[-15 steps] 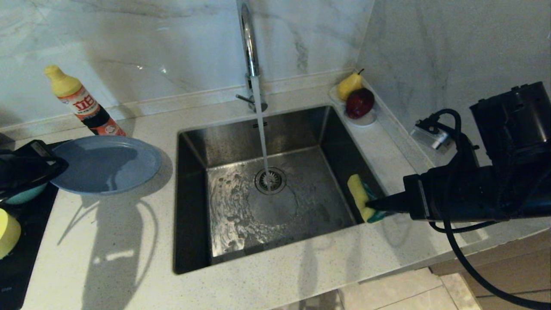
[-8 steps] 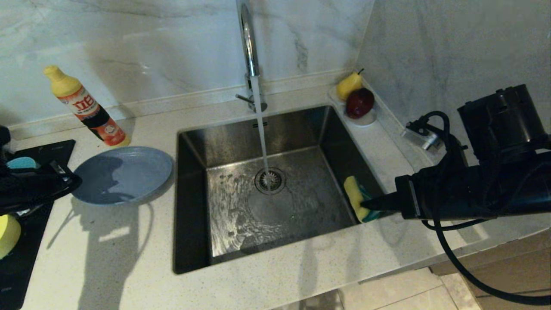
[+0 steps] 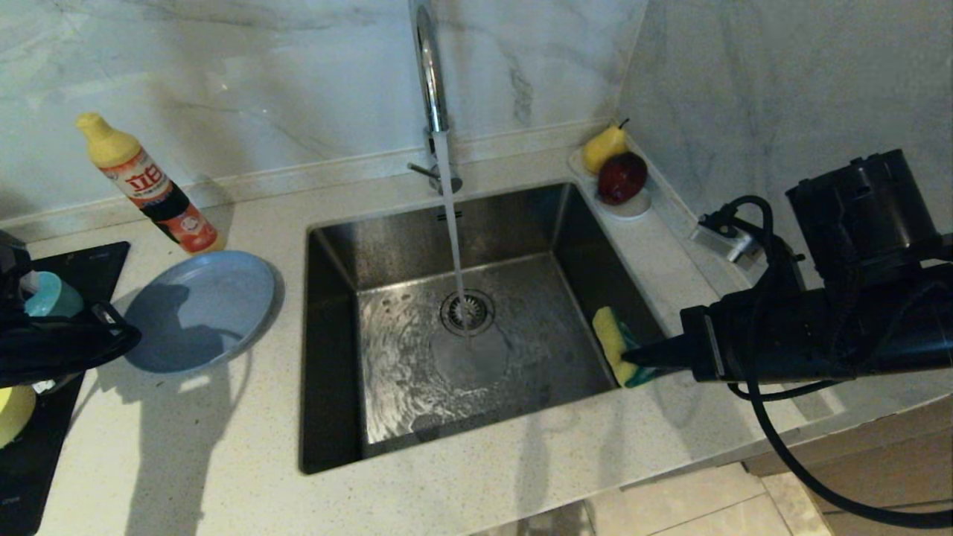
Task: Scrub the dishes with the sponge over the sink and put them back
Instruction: Place the plate on the table, then put down the sponge
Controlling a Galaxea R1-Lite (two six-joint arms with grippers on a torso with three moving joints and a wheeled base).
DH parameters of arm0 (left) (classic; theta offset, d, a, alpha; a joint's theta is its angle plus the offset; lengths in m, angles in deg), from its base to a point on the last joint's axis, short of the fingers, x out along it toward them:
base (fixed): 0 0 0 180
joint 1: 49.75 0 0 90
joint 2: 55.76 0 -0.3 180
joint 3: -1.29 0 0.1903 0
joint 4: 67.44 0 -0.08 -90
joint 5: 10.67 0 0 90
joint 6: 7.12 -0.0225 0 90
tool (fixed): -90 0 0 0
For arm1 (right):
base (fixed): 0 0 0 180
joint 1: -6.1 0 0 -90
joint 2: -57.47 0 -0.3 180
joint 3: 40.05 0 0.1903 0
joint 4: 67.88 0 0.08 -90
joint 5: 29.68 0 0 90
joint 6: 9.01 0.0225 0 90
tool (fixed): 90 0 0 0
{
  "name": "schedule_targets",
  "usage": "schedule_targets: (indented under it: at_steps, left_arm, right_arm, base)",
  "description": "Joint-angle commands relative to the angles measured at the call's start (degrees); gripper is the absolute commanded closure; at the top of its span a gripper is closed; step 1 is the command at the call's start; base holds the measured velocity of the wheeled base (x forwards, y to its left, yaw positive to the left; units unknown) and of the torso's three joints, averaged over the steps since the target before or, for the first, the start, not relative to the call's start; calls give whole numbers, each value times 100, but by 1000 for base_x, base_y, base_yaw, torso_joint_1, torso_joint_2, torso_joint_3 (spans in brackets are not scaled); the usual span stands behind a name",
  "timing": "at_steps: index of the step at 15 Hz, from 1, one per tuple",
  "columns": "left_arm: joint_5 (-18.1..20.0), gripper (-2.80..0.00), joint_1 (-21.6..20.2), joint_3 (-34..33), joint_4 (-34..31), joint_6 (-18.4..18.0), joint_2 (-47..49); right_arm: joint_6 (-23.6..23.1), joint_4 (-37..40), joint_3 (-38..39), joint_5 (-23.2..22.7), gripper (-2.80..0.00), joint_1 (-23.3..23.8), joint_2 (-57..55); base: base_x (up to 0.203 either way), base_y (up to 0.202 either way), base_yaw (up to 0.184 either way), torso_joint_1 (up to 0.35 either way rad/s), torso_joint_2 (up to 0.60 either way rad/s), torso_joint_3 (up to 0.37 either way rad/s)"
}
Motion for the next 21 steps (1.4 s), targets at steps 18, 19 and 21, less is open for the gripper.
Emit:
schedule_targets:
  at_steps: [18,19,21]
  left_arm:
    - [1070,0,1244,1566,-1449,-2403,-1180]
    - [495,0,1561,1553,-1351,-2528,-1192]
    - [156,0,2088,1350,-881,-2564,-1355]
  right_arm:
    - [102,2,166,30,0,94,84]
    - [102,9,185,30,0,116,78]
    - [108,9,194,30,0,155,57]
  base:
    - [0,0,0,0,0,0]
    - [0,0,0,0,0,0]
    - [0,0,0,0,0,0]
